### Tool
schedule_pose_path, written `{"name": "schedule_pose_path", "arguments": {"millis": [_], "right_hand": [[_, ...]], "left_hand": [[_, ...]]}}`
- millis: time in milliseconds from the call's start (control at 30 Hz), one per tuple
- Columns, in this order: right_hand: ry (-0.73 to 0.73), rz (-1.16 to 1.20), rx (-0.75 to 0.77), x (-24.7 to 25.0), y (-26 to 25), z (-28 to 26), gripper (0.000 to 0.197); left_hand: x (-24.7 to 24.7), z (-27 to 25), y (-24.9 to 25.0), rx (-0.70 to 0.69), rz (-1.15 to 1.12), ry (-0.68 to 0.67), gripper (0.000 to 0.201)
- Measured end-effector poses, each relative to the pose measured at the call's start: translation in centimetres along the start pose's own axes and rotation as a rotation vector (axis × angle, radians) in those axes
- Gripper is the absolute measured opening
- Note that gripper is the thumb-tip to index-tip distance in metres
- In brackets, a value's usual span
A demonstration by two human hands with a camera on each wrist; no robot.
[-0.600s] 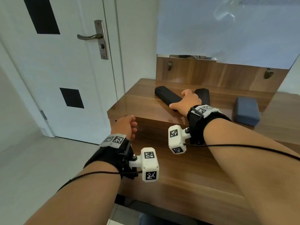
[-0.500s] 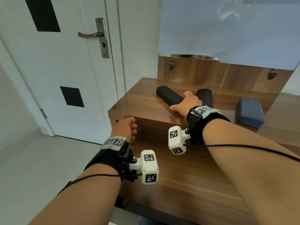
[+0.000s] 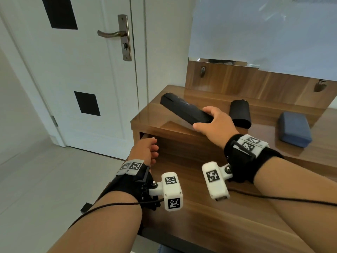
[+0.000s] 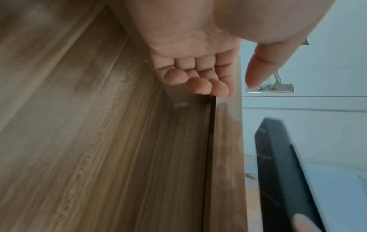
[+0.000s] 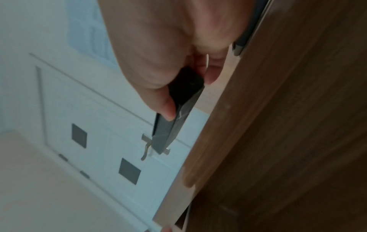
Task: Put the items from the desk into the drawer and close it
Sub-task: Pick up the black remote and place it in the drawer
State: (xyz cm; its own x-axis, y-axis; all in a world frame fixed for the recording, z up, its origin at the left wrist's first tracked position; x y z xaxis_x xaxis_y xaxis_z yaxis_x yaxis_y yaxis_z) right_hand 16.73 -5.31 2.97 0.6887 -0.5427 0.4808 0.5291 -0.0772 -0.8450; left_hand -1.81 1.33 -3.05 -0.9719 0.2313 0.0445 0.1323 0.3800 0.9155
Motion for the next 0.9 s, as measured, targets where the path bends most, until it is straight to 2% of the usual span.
{"name": "schedule_pose_path", "arguments": {"millis": [167,300,533,767,900], "right_hand": [[-0.148,0.041,0.059,-0.1,-0.5,-3.7,0.062],[-0.232,0.014,0.032,-0.3,0.8,-6.0,0.063],[-0.272,-0.013,-0.032,-0.8,2.9,-6.7,0.066],[-0.293,-0.068,-0.085,-3.3,4.9,-6.5,0.069],[-0.284,-0.121,-0.160,-4.2,6.4,-5.6,0.068]], "left_hand": [[0.3,-1.2,0.0,-0.014,0.068,0.002,0.022],[0.8,-1.6,-0.1,-0.074,0.157,0.022,0.016],[0.3,-0.8,-1.1,-0.102,0.279,0.004,0.013],[-0.2,0.2,-1.7,0.001,0.396,0.022,0.021],[-1.0,0.5,-2.3,0.068,0.494,-0.060,0.027]]}}
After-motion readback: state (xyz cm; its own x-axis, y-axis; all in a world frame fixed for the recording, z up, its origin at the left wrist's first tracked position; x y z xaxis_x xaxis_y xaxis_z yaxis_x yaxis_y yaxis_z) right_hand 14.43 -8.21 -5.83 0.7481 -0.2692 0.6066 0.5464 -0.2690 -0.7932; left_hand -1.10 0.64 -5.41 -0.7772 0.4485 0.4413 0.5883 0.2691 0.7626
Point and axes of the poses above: each hand's wrist, its own z-axis towards the middle knuckle, its own x-axis out of the back of the hand, y = z × x, the point moved 1 cm from there along z, towards the middle knuckle, and after that the axes turned 13 degrees about z, right-handed, at the moved point
